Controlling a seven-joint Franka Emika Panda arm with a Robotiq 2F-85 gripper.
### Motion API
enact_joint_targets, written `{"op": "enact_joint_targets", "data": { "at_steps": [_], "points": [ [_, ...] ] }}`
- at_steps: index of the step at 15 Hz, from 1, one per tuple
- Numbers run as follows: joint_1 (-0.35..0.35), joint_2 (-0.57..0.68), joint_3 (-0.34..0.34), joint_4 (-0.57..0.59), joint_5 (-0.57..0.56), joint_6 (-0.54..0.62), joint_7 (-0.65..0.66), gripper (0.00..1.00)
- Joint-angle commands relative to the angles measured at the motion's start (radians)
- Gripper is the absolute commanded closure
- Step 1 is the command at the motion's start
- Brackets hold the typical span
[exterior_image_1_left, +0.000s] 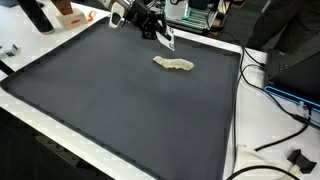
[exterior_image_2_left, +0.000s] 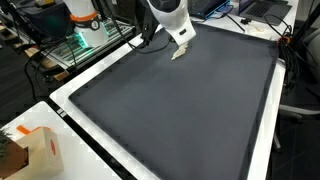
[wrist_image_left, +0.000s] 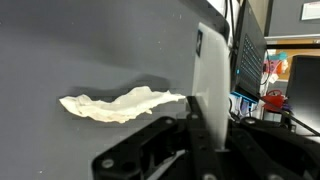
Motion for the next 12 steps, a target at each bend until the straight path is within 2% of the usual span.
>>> {"op": "enact_joint_targets", "data": {
  "at_steps": [1, 7, 12],
  "points": [
    [0.024, -0.061, -0.017, -0.028, -0.037, 0.001, 0.101, 0.99],
    [0.054, -0.186, -0.010, -0.066, -0.121, 0.022, 0.251, 0.99],
    [0.110, -0.306, 0.007, -0.104, -0.261, 0.112, 0.436, 0.99]
  ]
}}
